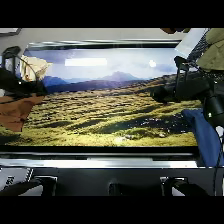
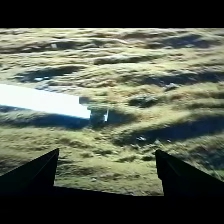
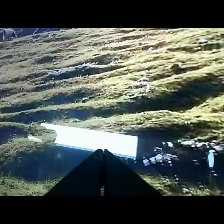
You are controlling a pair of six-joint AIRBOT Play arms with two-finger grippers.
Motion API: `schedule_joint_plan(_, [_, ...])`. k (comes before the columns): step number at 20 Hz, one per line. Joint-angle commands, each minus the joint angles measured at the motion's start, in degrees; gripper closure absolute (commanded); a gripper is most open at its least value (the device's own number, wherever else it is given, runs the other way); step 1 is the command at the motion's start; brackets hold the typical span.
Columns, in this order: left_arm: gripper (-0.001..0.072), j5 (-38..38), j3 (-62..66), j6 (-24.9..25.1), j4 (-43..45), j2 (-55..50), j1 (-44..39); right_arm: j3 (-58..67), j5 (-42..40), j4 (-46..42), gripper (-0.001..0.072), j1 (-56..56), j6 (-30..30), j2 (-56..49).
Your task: Fold the clothes and pants, and hang the long-sleeved shirts on hangers.
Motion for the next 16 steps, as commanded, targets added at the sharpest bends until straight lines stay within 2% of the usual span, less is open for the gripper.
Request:
schedule_joint_plan(1, [-0.0013, 3.0, -2.0, -6.2, 9.2, -0.1, 7.9, 0.1, 1.0, 0.0, 0.0681, 0.0, 0.0, 0.0])
schedule_joint_plan(5, [-0.0013, 17.7, -7.8, -9.6, 9.2, -1.5, 23.2, 0.1, 1.4, 0.0, 0.0681, 0.0, 0.0, 0.0])
schedule_joint_plan(8, [-0.0013, 29.4, -9.0, -12.2, 9.2, -6.4, 31.2, 0.1, 1.4, 0.0, 0.0673, 0.0, 0.0, 0.0])
schedule_joint_plan(10, [-0.0013, 35.9, -9.0, -12.2, 9.2, -11.2, 34.2, 0.1, 1.1, 0.0, 0.0565, 0.0, 0.0, 0.0])
schedule_joint_plan(11, [-0.0013, 37.6, -9.0, -12.2, 9.2, -13.7, 35.0, 0.1, 1.2, 0.0, 0.0513, 0.0, 0.0, 0.0])
schedule_joint_plan(12, [-0.0013, 38.9, -9.0, -12.2, 9.2, -16.2, 35.7, 0.1, 1.4, 0.0, 0.0495, 0.0, 0.0, 0.0])
schedule_joint_plan(16, [-0.0013, 39.2, -9.0, -12.2, 9.2, -26.7, 36.3, 0.1, 1.3, 0.0, 0.0495, 0.0, 0.0, 0.0])
